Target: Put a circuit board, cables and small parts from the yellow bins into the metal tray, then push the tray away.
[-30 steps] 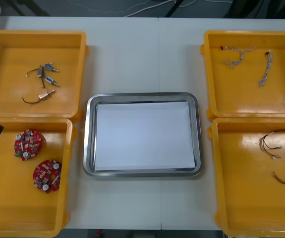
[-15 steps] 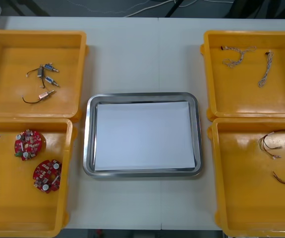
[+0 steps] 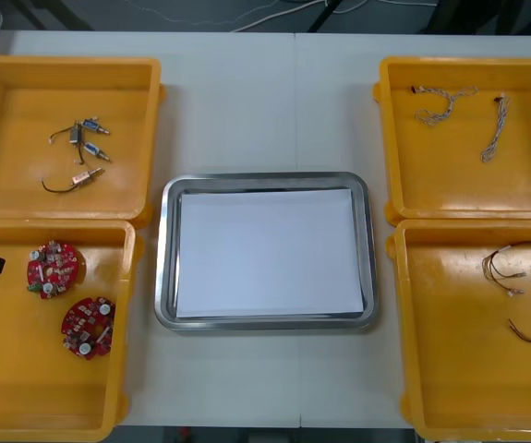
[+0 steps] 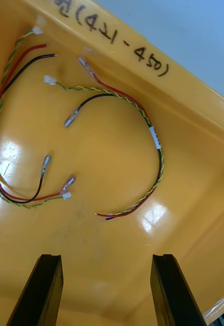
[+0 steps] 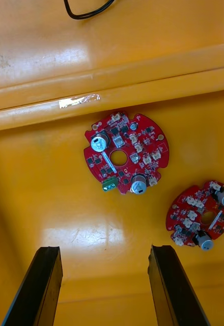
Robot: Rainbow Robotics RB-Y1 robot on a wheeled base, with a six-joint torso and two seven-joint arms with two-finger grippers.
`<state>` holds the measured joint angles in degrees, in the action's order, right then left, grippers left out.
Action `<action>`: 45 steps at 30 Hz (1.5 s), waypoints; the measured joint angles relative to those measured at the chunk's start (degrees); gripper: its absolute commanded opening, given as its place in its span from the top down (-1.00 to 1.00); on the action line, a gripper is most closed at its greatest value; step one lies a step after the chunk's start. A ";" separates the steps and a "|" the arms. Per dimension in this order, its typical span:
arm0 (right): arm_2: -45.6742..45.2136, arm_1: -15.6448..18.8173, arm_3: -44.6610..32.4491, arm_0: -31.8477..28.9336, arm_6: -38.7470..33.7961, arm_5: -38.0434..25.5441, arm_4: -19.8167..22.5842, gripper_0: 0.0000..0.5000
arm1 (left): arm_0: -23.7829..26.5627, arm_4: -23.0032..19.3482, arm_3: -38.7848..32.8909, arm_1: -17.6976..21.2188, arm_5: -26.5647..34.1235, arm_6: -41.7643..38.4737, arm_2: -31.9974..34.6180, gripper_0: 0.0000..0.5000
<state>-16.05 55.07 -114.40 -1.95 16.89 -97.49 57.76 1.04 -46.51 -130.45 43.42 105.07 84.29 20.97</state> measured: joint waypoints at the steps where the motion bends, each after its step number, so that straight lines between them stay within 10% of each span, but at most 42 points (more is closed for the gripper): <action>1: 0.00 0.00 0.00 -0.60 -1.92 0.84 0.00 -1.00 | -0.38 0.36 -0.16 -0.33 -0.51 -0.06 0.00 -1.00; 29: 0.03 -8.94 0.00 -6.45 -8.44 5.17 -6.96 -1.00 | -10.15 7.66 -4.76 -10.19 -5.23 -4.25 0.61 -1.00; 45: 2.85 -14.30 0.00 -6.56 -8.79 8.11 -16.95 -1.00 | -14.60 19.99 -6.45 -14.56 -11.83 -4.25 -9.17 -1.00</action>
<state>-13.21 40.77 -114.39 -8.51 8.09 -89.38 40.80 -13.56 -26.53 -136.90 28.87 93.23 80.04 11.81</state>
